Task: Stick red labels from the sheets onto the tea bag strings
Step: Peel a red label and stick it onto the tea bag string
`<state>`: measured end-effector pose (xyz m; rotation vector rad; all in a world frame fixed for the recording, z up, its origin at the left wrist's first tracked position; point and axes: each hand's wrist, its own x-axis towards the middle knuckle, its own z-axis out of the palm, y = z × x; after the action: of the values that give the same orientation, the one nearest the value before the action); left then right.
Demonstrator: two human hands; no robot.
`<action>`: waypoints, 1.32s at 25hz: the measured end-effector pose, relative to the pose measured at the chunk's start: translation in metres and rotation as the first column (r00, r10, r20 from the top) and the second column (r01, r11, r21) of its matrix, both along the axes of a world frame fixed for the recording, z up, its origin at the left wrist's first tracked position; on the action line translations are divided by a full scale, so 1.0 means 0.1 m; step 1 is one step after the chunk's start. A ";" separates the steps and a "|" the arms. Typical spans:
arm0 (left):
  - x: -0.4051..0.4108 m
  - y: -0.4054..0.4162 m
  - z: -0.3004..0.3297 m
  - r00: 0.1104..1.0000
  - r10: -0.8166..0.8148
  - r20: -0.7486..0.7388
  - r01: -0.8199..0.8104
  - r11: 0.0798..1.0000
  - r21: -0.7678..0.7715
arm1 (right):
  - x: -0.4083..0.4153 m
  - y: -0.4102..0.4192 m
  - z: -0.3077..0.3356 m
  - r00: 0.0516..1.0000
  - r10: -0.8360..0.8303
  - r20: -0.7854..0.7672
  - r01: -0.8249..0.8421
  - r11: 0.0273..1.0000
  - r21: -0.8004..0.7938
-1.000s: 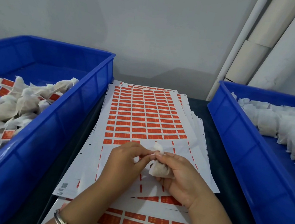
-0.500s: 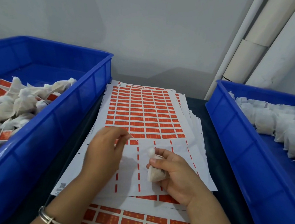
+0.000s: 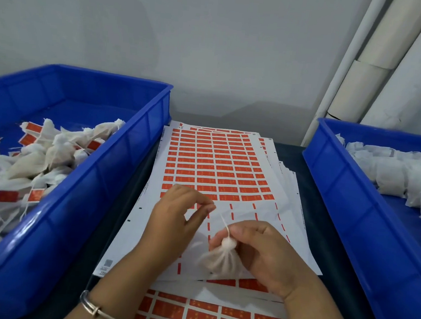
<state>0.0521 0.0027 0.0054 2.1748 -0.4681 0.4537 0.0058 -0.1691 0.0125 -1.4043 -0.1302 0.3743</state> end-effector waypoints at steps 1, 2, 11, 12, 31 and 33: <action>-0.01 -0.01 0.01 1.000 -0.006 0.010 0.006 1.000 -0.007 | 0.00 0.01 -0.02 0.999 -0.026 0.019 0.026 0.999 0.024; -0.01 -0.02 0.02 1.000 -0.008 0.017 0.008 1.000 -0.008 | 0.01 0.01 -0.03 0.998 -0.059 0.018 0.058 0.997 0.056; 0.51 0.04 0.06 0.882 0.252 -0.399 -0.196 0.965 0.176 | 0.08 0.06 -0.12 0.956 -0.248 -0.158 0.255 0.966 0.028; 0.53 -0.02 0.01 0.873 0.247 -0.421 -0.160 0.960 0.232 | 0.08 0.07 -0.13 0.950 -0.256 -0.176 0.267 0.963 0.040; 0.53 -0.23 -0.47 0.923 0.298 -0.242 -0.138 0.846 0.516 | 0.15 0.13 -0.13 0.906 -0.344 -0.245 0.389 0.907 0.163; 0.52 -0.23 -0.48 0.930 0.311 -0.198 -0.171 0.839 0.516 | 0.15 0.14 -0.14 0.910 -0.339 -0.239 0.382 0.909 0.165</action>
<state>0.1037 -0.0199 -0.0426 2.7641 -0.1545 0.1631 0.0206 -0.1556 -0.0012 -1.1433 0.2543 0.1862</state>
